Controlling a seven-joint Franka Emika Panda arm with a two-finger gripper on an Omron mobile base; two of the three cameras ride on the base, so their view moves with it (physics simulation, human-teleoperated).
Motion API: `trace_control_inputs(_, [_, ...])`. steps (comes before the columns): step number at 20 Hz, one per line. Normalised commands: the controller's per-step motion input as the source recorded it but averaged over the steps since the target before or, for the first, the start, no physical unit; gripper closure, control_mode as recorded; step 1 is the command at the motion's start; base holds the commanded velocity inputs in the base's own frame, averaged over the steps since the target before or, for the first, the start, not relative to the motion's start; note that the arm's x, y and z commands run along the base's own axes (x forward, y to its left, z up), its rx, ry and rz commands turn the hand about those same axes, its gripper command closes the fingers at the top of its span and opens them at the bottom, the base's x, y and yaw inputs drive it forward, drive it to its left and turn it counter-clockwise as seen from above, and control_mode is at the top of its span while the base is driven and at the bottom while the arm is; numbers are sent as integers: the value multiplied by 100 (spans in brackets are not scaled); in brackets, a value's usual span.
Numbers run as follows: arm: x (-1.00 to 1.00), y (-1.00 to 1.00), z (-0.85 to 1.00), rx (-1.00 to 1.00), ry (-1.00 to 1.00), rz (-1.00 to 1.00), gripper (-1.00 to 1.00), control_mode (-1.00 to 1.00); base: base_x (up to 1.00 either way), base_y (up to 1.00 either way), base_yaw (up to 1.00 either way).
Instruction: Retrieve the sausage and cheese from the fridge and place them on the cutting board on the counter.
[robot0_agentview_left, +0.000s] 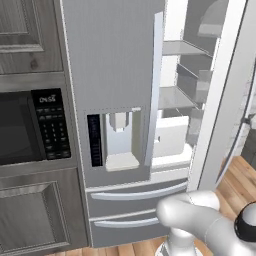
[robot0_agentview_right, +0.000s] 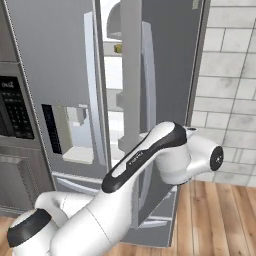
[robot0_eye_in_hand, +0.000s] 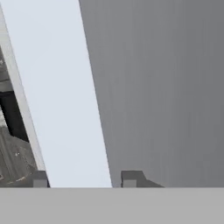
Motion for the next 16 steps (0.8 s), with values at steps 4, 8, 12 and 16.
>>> trace_control_inputs(4, [0,-36,-5,0,0,13,-100,-100,0,0,0])
trace_control_inputs(8, [-2,-10,-6,0,0,7,-100,-100,0,0,0])
trace_control_inputs(12, [-30,-4,0,0,-10,1,-100,-100,0,0,0])
trace_control_inputs(16, [-16,-4,0,0,-18,4,-100,-100,0,0,0])
